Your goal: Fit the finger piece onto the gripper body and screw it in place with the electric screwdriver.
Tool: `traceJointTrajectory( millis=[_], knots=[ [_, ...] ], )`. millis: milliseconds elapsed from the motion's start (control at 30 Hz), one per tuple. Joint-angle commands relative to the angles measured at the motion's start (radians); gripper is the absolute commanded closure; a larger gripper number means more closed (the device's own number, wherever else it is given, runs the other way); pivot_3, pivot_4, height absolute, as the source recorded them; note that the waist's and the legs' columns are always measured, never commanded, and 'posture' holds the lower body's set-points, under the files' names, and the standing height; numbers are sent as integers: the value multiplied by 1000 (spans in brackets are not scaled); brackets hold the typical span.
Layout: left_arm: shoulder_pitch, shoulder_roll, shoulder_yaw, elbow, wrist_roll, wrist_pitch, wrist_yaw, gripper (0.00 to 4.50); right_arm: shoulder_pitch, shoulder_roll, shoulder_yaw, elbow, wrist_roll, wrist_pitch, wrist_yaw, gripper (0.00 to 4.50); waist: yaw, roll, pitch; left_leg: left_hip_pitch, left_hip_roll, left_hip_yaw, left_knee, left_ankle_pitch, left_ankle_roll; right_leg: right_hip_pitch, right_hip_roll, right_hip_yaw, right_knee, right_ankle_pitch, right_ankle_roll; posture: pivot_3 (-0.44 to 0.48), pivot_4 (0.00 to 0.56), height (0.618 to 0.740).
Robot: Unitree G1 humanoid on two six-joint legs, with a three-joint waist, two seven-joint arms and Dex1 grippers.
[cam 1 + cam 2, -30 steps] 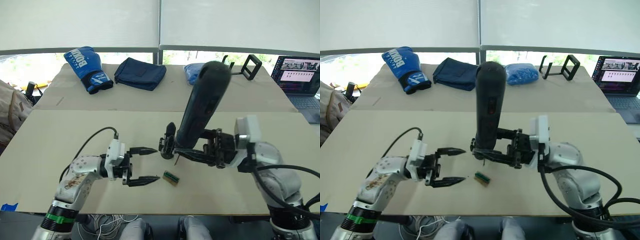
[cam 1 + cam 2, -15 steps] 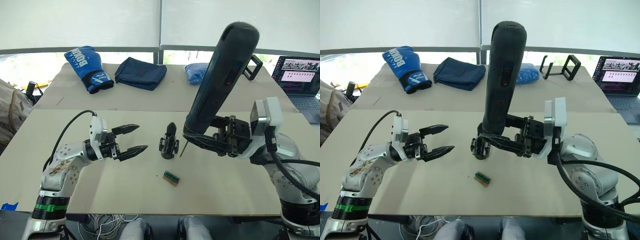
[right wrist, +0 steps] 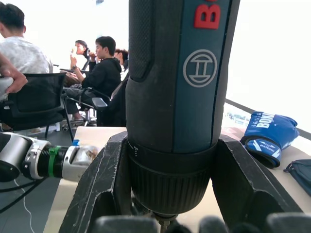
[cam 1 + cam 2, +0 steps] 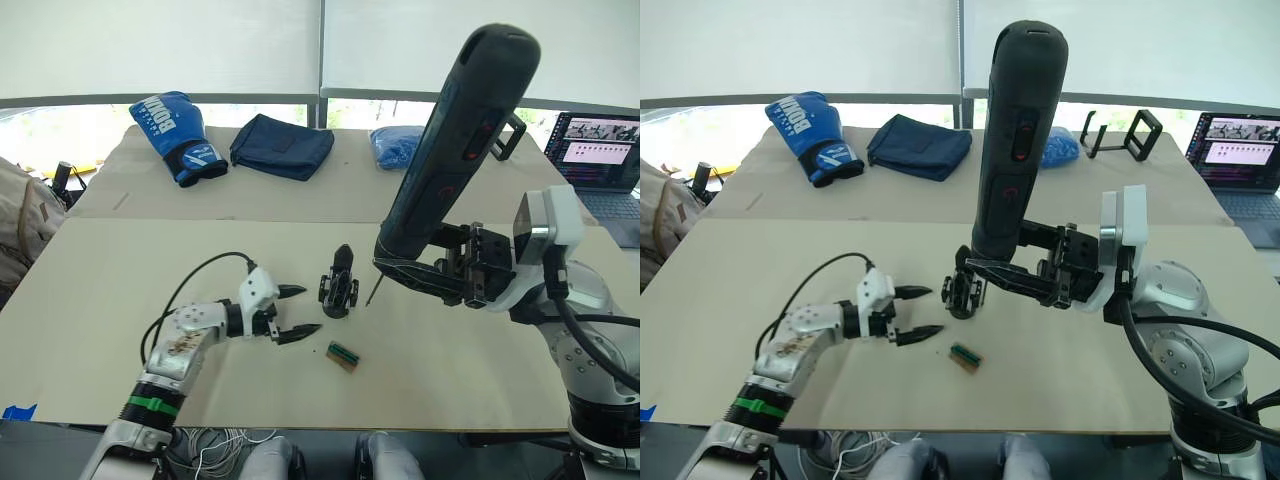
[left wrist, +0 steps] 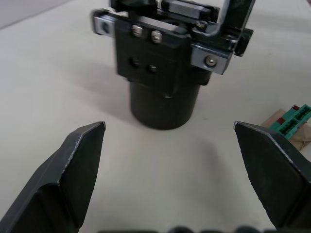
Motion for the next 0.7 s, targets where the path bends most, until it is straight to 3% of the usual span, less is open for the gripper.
traceJointTrajectory(
  millis=[33, 233, 533, 633, 700],
  knots=[
    [-34, -30, -14, 16, 27, -23, 21, 25, -26, -9, -35, -26, 19, -7, -8, 2562, -1, 0, 0, 0, 0, 0, 0, 0, 0, 0, 0, 0, 0, 0, 0, 0, 150, 740],
    [-69, -106, -21, 57, 45, -24, 67, 25, -15, -18, -40, -31, 21, -3, -11, 2562, 0, 0, 0, 0, 0, 0, 0, 0, 0, 0, -1, 0, 0, 0, 0, 0, 150, 740],
    [-71, -120, -26, 82, 70, -11, 83, 25, -1, -20, -38, -40, 18, -5, -23, 2562, 0, -1, 0, 0, 0, -1, 0, 0, 0, 0, -1, 0, 1, 0, 0, 0, 150, 740],
    [-64, -118, -32, 74, 59, -5, 56, 827, 5, -21, -36, -44, 16, -6, -25, 2562, 0, -1, 0, 0, 0, -1, 0, 0, 0, 0, -1, 0, 1, 0, 0, 0, 150, 740],
    [-73, -104, -33, 87, 55, -25, 16, 1739, 8, -23, -37, -44, 16, -6, -24, 2562, 0, -1, 0, 0, 0, -1, 0, 0, 0, 0, -1, 0, 1, 0, 0, 0, 150, 740]
  ],
)
